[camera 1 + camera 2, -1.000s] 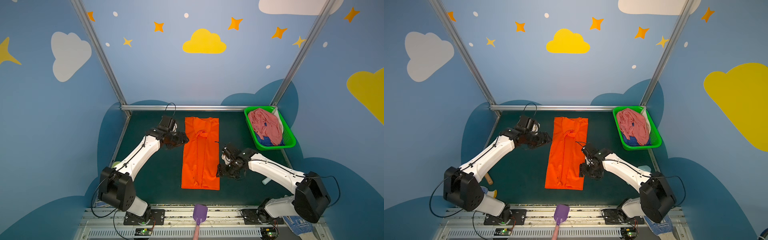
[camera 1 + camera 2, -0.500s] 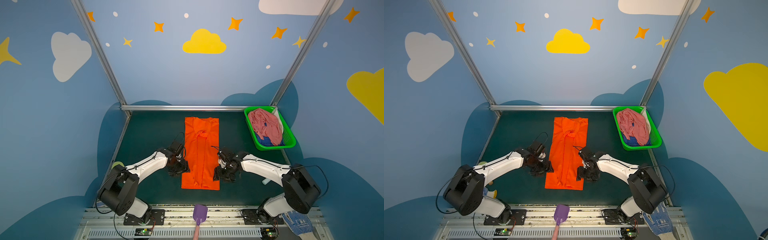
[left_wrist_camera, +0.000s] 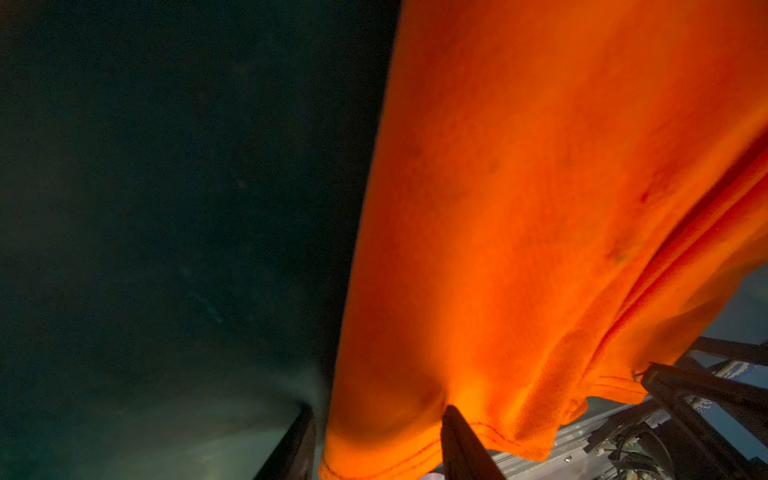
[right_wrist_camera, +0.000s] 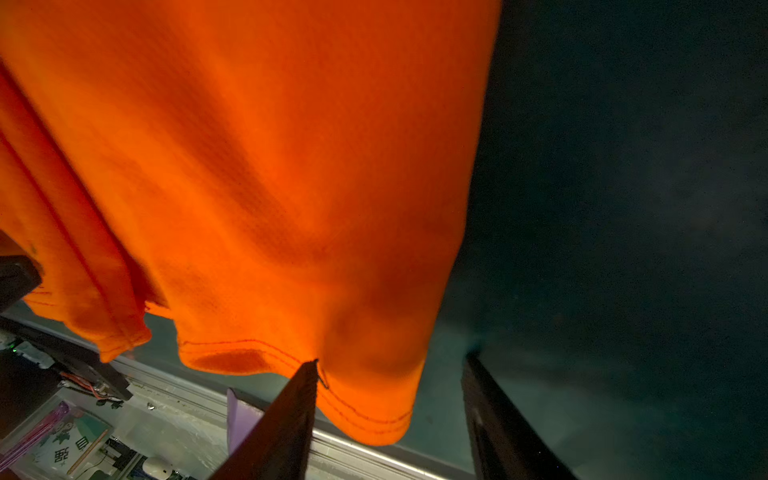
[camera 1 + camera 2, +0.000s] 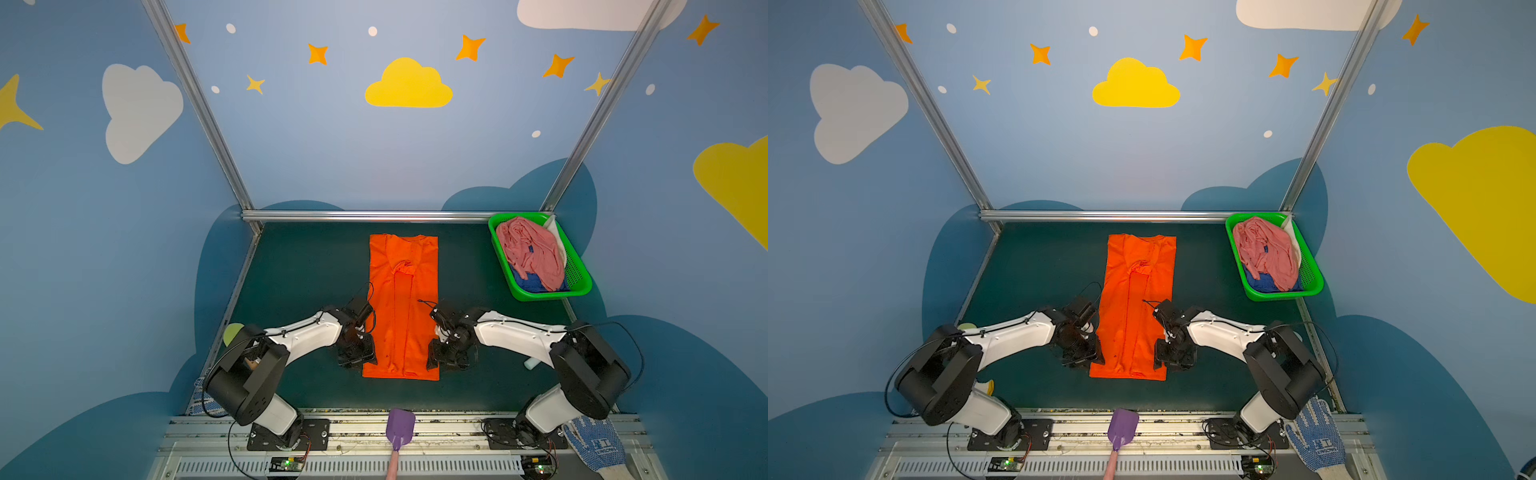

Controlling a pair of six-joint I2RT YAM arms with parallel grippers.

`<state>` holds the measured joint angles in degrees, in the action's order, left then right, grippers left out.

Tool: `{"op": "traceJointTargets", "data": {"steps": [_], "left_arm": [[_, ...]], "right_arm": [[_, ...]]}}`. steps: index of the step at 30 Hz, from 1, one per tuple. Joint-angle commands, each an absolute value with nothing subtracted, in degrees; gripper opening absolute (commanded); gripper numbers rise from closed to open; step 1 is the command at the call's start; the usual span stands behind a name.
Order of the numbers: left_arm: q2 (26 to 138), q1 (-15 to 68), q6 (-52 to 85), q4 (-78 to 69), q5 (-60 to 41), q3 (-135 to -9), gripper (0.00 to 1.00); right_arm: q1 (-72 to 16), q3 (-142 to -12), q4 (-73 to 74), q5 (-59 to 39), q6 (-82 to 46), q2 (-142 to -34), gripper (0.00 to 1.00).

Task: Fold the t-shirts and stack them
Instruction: 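Grasp the near hem corners of the orange strip with both grippers, then lift the hem and fold it over toward the collar with both grippers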

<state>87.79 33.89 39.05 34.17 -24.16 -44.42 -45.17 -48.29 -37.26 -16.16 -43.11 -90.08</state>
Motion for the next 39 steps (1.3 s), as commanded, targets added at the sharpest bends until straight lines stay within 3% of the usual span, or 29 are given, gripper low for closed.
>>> {"op": "traceJointTargets", "data": {"steps": [1,12,18,21,39], "left_arm": [[87.2,34.2,40.2,33.8,-24.1,-42.9,0.44],[86.3,34.2,40.7,33.6,-24.5,-41.8,0.17],[85.4,34.3,41.0,33.9,-24.2,-41.0,0.09],[84.7,34.3,41.1,34.1,-23.8,-40.7,0.05],[78.9,33.7,39.7,40.2,-19.9,-50.0,0.05]], "right_arm": [[-45.9,-47.6,-37.7,-16.3,-44.0,-91.2,0.54],[-46.8,-47.0,-37.9,-15.8,-45.2,-91.2,0.21],[-46.9,-46.1,-38.4,-15.0,-45.9,-90.6,0.04],[-46.8,-45.9,-38.6,-14.6,-46.0,-90.3,0.01],[-44.1,-54.9,-45.9,-10.5,-41.6,-83.8,0.0]]}}
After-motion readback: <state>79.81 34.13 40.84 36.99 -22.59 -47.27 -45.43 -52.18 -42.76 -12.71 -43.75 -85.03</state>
